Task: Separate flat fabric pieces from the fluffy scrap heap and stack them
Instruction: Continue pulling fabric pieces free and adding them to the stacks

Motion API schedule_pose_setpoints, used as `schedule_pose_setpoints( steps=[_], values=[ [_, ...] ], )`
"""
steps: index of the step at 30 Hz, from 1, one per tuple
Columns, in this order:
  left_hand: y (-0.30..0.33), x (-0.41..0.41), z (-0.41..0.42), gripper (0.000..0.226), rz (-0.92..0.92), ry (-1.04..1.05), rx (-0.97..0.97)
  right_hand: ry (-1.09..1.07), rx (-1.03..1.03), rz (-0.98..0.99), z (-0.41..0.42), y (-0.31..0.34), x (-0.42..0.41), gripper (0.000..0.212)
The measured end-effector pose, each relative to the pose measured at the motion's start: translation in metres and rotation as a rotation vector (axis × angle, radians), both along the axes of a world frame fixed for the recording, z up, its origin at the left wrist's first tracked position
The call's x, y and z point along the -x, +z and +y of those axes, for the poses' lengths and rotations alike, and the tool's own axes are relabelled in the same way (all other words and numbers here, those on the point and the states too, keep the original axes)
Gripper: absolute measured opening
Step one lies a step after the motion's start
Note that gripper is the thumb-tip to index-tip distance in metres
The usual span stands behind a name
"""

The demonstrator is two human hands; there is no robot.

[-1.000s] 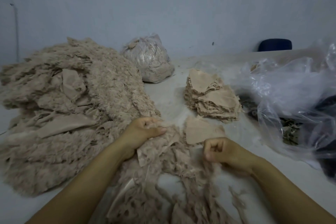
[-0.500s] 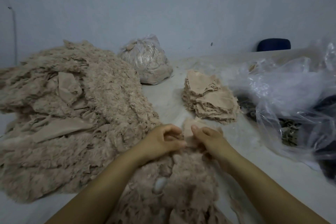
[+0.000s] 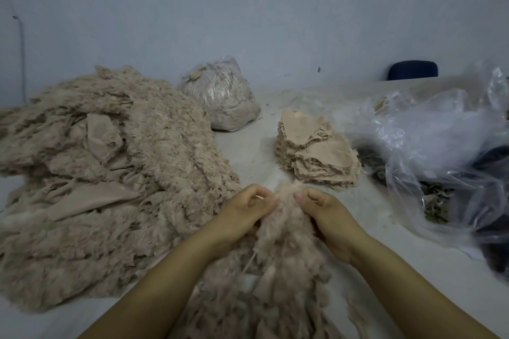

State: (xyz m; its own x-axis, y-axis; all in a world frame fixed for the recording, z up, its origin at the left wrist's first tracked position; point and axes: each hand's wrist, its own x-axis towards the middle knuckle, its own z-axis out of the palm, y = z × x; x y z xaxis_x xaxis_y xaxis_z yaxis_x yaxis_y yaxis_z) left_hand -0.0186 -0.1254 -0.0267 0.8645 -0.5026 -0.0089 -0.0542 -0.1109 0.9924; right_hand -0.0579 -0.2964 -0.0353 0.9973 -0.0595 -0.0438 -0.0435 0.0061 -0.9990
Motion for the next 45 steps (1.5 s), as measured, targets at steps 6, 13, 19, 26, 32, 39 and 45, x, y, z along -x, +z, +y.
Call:
schedule_pose_setpoints(
  steps=[6, 13, 19, 26, 32, 39, 45],
  values=[
    [-0.002, 0.004, 0.005, 0.034, 0.198, -0.145, -0.097, -0.407, 0.105, -0.146, -0.001, -0.003, -0.013, 0.031],
    [0.004, -0.005, 0.024, 0.03, 0.124, -0.049, -0.181, -0.601, 0.14, -0.242, -0.02, -0.005, -0.012, 0.021],
    [0.02, -0.002, -0.011, 0.031, 0.368, 0.047, 0.216, -0.106, 0.551, -0.512, 0.025, 0.008, 0.008, 0.025],
    [0.016, -0.017, -0.007, 0.015, 0.458, 0.302, 0.476, 0.183, 0.75, -0.216, 0.012, -0.01, 0.019, 0.021],
    [0.027, -0.022, -0.007, 0.019, 0.566, 0.307, 0.602, 0.279, 0.774, -0.153, -0.006, -0.013, 0.021, 0.027],
    [0.025, -0.016, -0.027, 0.019, 0.56, 0.185, 0.538, -0.009, -0.012, -0.066, 0.012, -0.007, 0.006, 0.024],
    [0.01, -0.027, -0.012, 0.055, 0.442, 0.275, 0.522, -0.182, 0.008, -0.073, 0.0, -0.011, -0.002, 0.023]
  ],
)
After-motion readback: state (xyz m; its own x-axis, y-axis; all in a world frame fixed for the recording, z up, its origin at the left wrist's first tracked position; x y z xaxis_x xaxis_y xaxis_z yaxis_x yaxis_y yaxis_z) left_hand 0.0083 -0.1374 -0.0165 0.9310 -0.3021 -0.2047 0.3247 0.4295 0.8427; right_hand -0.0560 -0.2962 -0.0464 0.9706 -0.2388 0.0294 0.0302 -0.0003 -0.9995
